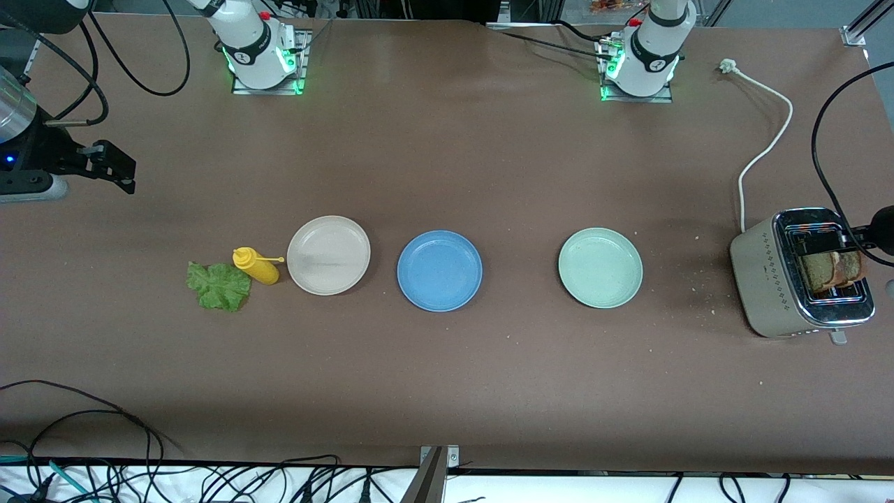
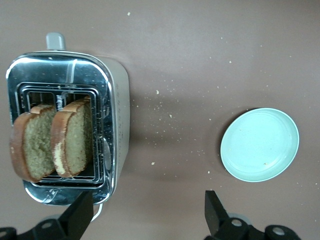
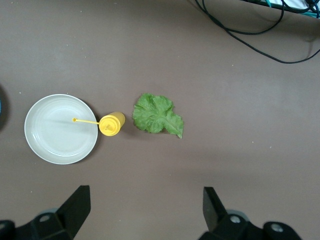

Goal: Make sandwich in blue plate with both arms

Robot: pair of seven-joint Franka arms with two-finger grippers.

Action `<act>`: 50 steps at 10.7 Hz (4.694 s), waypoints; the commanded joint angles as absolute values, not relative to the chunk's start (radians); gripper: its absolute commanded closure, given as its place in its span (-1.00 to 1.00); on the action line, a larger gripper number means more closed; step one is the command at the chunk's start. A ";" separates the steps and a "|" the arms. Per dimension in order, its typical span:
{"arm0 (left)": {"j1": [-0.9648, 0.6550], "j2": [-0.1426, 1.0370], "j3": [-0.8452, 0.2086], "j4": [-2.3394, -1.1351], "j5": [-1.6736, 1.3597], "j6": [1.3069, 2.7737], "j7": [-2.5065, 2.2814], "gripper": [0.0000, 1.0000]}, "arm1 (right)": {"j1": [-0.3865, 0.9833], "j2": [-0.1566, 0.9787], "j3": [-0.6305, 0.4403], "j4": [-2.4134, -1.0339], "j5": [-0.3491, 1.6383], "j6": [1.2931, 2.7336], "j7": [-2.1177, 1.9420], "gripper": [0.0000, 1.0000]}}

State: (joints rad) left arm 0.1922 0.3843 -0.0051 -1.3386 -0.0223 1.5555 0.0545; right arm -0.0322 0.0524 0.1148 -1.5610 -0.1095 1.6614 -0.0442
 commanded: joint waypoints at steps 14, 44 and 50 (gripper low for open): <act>0.146 0.359 -0.043 -1.385 -0.040 1.571 0.075 -0.99 | -0.037 0.055 0.075 -1.531 0.052 1.568 0.035 -1.00; 0.173 0.337 -0.041 -1.387 0.017 1.546 0.089 -1.00 | -0.043 0.064 0.067 -1.526 0.040 1.566 0.046 -1.00; 0.169 0.337 -0.043 -1.388 0.015 1.546 0.087 -1.00 | -0.041 0.069 0.067 -1.523 0.038 1.566 0.040 -1.00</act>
State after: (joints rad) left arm 0.1709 0.3531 -0.0423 -1.3749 0.0038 1.5522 0.0662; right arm -0.0378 0.0607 0.0654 -1.5460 0.0368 1.5826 0.0392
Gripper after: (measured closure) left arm 0.000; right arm 0.000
